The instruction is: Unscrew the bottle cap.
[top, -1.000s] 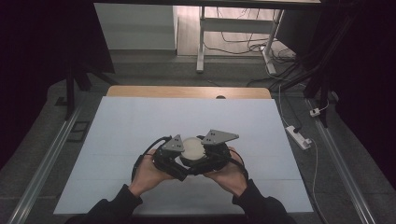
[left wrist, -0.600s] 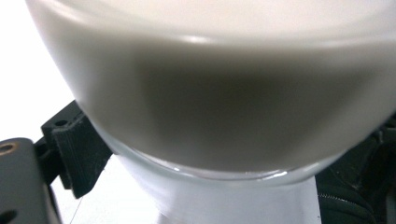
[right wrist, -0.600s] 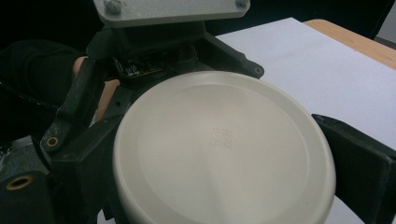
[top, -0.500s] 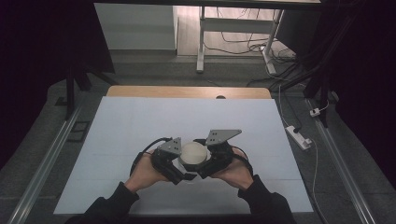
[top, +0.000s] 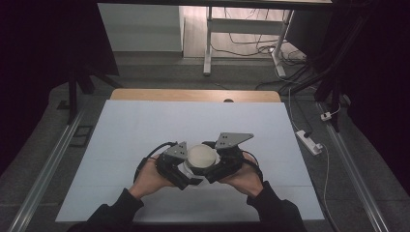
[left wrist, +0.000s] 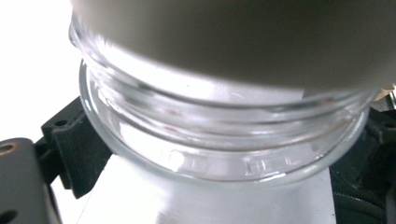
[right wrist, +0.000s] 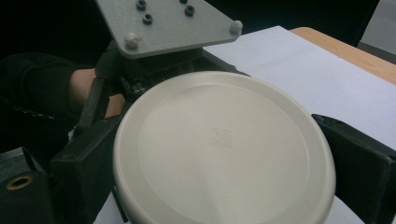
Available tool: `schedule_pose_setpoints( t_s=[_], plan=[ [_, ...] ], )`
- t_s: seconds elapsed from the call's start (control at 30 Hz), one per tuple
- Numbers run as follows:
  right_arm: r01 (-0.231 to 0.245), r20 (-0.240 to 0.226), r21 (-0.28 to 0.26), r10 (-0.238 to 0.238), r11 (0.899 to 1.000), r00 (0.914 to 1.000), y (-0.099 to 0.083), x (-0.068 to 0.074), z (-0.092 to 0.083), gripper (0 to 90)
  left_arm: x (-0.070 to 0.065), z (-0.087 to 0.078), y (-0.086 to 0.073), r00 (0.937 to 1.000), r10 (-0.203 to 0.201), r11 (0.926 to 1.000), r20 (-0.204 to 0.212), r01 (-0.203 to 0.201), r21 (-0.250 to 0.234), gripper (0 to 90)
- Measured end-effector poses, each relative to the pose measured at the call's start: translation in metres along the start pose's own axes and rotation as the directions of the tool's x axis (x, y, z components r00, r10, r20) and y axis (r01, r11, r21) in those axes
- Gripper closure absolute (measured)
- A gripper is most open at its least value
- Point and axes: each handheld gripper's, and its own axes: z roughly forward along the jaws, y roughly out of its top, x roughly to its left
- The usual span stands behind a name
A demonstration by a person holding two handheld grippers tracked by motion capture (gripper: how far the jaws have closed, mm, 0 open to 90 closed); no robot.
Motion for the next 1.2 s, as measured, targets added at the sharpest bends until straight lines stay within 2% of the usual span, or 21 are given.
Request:
schedule_pose_setpoints(
  t_s=[0.4, 0.7, 1.1, 1.2],
  plan=[
    [-0.003, 0.015, -0.010, 0.003, 1.000, 0.9999, 0.002, 0.002, -0.005, 7.3, 0.006, -0.002, -0.005, 0.9989, -0.033, 0.9995, -0.033, 0.033, 0.000, 7.4],
    [-0.007, 0.039, 0.000, 0.007, 1.000, 0.9992, 0.000, 0.004, -0.010, 7.3, 0.014, -0.005, -0.008, 0.9956, -0.063, 0.9980, -0.068, 0.063, -0.003, 7.4],
    [-0.012, 0.068, 0.000, 0.012, 1.000, 0.9976, -0.005, 0.012, -0.021, 7.2, 0.024, -0.013, -0.008, 0.9833, -0.124, 0.9921, -0.134, 0.120, -0.037, 7.5],
    [-0.016, 0.070, 0.002, 0.016, 1.000, 0.9974, -0.008, 0.014, -0.022, 7.3, 0.026, -0.014, -0.008, 0.9807, -0.129, 0.9916, -0.147, 0.124, -0.036, 7.5]
  ],
)
